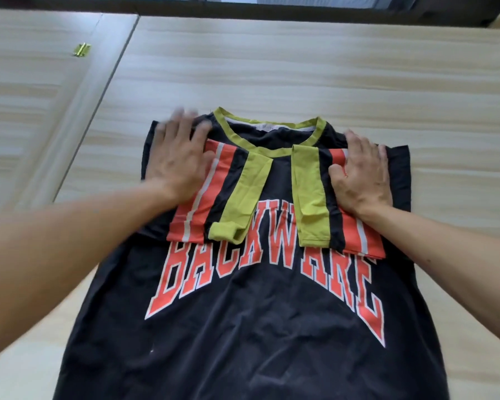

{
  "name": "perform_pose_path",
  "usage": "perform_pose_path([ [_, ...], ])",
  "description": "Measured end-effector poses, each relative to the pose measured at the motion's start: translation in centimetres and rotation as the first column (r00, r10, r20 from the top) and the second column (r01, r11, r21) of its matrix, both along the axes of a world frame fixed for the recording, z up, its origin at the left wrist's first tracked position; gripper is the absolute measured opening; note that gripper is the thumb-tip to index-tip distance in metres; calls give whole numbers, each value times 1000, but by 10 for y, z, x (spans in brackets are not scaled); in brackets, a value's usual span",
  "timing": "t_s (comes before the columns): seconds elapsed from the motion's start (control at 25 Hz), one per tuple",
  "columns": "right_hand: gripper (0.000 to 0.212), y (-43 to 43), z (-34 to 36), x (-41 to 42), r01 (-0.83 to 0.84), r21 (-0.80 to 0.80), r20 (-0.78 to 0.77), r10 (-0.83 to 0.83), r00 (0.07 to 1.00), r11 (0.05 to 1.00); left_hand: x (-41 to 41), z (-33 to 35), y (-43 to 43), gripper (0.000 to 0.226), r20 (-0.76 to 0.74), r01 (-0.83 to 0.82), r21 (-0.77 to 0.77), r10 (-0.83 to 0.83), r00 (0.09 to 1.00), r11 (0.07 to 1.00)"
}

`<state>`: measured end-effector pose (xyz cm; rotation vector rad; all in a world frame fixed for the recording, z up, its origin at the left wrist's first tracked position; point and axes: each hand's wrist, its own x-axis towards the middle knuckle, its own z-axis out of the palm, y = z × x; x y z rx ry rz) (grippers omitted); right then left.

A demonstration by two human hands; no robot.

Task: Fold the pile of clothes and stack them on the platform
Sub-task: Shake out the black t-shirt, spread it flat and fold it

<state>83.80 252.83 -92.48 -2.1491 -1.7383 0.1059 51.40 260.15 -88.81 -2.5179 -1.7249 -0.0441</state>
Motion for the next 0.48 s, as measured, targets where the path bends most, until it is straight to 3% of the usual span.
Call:
perform_pose_path([
  [0.16,65,-4,1,1,30,102,84,-38,996,994,13,-5,50,78,-96,-43,-180,26,995,983],
  [0.24,62,-1,0,0,38,134,117,-53,992,990,18,-6,44,63,-84,-35,-86,28,996,996],
  [0.36,60,-8,2,-3,39,158,165,-65,984,987,32,-4,15,23,-88,8,42,-4,996,999],
  [0.48,61,-29,6,-16,186,116,26,-191,981,976,30,5,-27,10,-114,88,35,-84,990,995],
])
